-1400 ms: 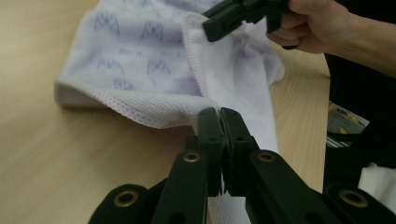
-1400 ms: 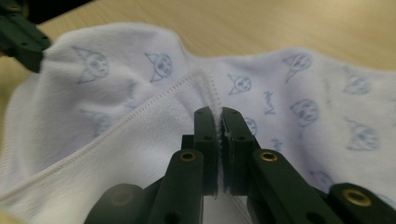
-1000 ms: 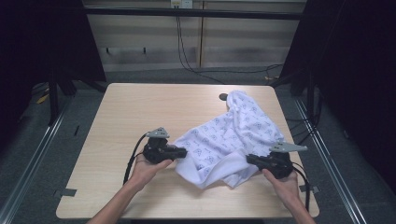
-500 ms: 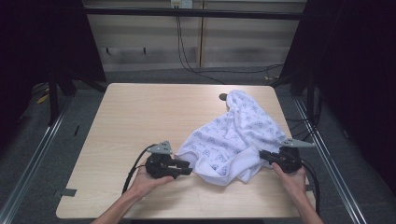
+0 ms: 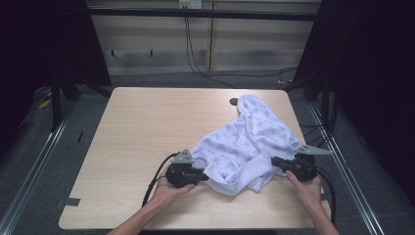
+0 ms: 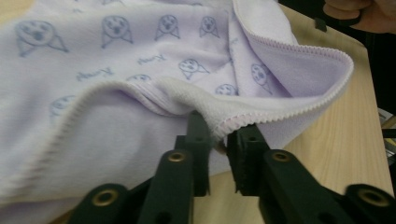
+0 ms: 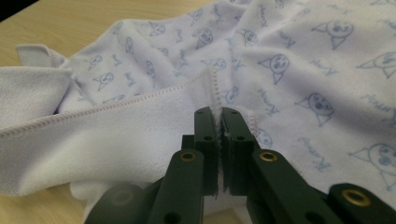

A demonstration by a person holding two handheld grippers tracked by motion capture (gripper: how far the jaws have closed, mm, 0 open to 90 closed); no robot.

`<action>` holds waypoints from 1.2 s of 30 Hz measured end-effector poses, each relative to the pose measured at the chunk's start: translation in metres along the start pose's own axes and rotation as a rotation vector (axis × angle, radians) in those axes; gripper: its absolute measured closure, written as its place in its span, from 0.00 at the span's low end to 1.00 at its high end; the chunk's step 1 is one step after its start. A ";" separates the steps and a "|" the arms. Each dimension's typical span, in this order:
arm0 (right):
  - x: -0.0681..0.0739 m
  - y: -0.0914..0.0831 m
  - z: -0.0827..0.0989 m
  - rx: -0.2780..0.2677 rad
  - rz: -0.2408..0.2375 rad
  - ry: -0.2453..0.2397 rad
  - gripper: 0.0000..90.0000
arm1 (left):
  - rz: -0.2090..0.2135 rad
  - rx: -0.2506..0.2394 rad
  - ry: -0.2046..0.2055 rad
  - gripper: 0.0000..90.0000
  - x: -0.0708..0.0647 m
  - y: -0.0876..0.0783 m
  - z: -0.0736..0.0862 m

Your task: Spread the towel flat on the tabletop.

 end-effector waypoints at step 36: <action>0.063 -0.119 -0.152 -0.421 -0.156 -0.091 0.97 | -0.100 -0.254 0.156 0.98 -0.030 -0.190 -0.088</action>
Point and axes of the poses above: each handheld gripper's, and its own axes: y roughly forward along the jaws, z roughly out of its underside, x roughly to its left, the point moved 6 cm from there along y, roughly forward along the jaws, and after that the axes turned 11 degrees about z, right-handed, at the moved point
